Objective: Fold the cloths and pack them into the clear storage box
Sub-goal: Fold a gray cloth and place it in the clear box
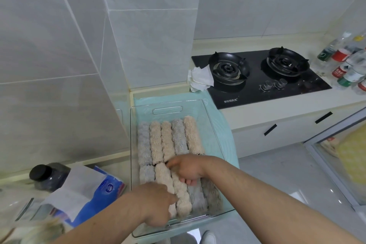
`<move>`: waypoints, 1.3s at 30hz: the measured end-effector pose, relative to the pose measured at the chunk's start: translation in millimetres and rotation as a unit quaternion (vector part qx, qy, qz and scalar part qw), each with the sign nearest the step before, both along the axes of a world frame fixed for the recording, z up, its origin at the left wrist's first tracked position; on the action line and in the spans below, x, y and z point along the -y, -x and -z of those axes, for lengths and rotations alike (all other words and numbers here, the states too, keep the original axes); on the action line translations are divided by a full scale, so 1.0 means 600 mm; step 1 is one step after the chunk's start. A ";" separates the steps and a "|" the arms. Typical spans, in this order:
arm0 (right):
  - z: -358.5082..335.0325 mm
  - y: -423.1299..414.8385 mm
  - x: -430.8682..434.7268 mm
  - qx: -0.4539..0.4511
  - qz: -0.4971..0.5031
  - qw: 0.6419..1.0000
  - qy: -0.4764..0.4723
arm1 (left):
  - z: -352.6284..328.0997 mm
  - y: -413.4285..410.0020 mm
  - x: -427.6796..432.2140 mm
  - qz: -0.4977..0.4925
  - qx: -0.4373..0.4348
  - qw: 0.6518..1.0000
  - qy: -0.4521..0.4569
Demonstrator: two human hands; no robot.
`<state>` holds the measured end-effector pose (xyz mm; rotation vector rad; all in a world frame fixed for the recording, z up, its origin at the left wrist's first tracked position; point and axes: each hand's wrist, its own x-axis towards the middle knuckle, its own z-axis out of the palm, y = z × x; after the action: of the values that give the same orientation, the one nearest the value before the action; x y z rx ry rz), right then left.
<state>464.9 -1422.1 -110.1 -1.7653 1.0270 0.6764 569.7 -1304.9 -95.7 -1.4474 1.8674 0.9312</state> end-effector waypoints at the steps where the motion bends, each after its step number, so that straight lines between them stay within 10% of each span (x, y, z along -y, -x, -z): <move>1: 0.001 -0.002 0.004 -0.016 -0.025 1.000 0.010 | 0.000 -0.002 0.001 -0.013 -0.004 1.000 -0.001; 25: -0.033 0.014 0.065 0.135 0.116 0.973 0.149 | -0.027 -0.045 0.046 -0.206 -0.086 0.960 0.167; 31: -0.039 0.030 0.061 0.002 -0.131 0.970 0.205 | -0.029 -0.014 0.041 -0.064 0.041 0.995 0.059; 39: -0.028 0.012 0.057 -0.157 -0.286 0.939 0.111 | -0.018 0.005 0.020 -0.136 0.007 0.990 -0.043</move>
<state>457.8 -1456.2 -93.3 -2.2313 0.8093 1.2782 566.8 -1316.7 -84.7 -1.6772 1.6250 1.1119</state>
